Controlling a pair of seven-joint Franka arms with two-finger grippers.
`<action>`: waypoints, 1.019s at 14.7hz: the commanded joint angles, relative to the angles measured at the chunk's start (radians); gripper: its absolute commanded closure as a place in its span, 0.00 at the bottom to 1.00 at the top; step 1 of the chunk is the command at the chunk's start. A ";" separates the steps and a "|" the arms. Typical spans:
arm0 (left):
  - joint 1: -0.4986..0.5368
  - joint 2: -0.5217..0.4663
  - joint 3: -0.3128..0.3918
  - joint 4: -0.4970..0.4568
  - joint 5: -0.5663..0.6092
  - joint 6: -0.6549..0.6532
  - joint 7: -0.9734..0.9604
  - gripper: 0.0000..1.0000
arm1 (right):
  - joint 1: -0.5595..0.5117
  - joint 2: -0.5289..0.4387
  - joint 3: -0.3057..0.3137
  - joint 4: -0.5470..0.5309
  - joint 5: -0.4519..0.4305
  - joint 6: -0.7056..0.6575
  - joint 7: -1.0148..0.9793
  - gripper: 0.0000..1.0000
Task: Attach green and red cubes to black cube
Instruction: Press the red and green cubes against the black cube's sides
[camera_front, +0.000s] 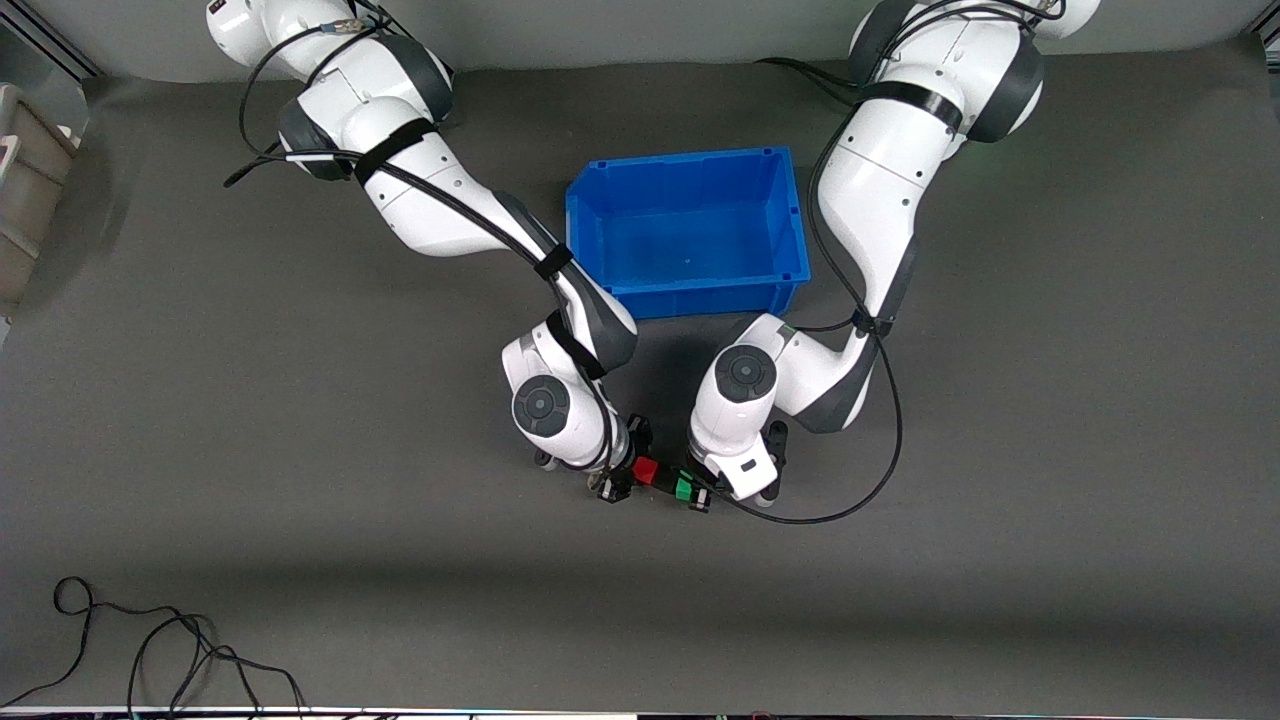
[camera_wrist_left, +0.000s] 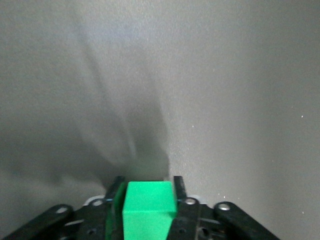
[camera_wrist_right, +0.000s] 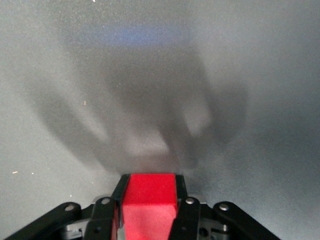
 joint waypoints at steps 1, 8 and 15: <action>-0.014 -0.004 0.007 0.009 0.007 -0.012 -0.001 0.04 | 0.014 0.025 0.001 0.043 0.003 0.010 0.012 1.00; 0.014 -0.043 0.016 0.009 0.014 -0.028 0.022 0.00 | 0.040 0.001 -0.004 0.040 -0.017 0.004 -0.061 0.00; 0.149 -0.197 0.011 0.009 0.003 -0.360 0.295 0.00 | 0.029 -0.166 -0.003 0.040 -0.010 -0.231 -0.225 0.00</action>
